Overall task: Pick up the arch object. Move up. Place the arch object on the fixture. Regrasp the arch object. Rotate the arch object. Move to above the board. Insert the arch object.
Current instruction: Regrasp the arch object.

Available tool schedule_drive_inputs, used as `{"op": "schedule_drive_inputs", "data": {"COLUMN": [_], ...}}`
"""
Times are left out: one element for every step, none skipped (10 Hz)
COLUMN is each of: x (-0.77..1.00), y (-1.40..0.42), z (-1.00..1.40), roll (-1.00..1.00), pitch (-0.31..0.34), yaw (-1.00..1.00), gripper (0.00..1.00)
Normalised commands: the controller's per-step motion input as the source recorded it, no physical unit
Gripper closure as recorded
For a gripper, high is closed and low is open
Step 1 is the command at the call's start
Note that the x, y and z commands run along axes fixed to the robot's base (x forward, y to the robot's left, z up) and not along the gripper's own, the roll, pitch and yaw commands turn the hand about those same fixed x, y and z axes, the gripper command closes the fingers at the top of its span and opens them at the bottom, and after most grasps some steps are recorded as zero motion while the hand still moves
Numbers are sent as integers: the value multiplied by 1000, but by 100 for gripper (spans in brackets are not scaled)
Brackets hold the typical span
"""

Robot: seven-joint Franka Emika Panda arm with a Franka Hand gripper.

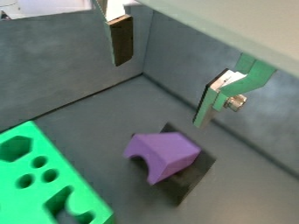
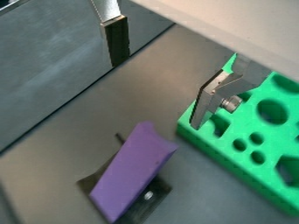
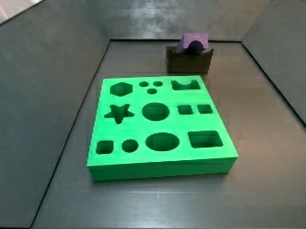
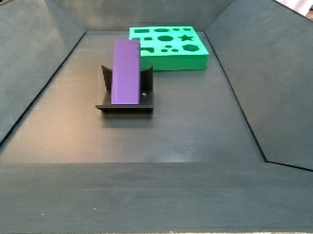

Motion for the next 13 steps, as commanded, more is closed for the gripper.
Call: {"op": "schedule_drive_inputs", "data": {"x": [64,75,97,108,115,116,120,123,127,135,156,172,193], "y": [-25,-32,-35,-39,-46,-47,-50,-50,-52,-56,-59,-62,-56], "z": [-4,-3,-13,-11,-3,-7,-14,-11,-11,-14,-17,-14,-10], "roll": [1000,1000,1000,1000,1000,1000,1000,1000,1000,953,715,541,326], "pitch": [74,87,106,122,147,159,182,201,228,237,192,154,107], "yaw": [67,72,79,86,100,109,133,159,209,250,268,275,271], "gripper": [0,0,0,0,0,0,0,0,0,0,0,0,0]}}
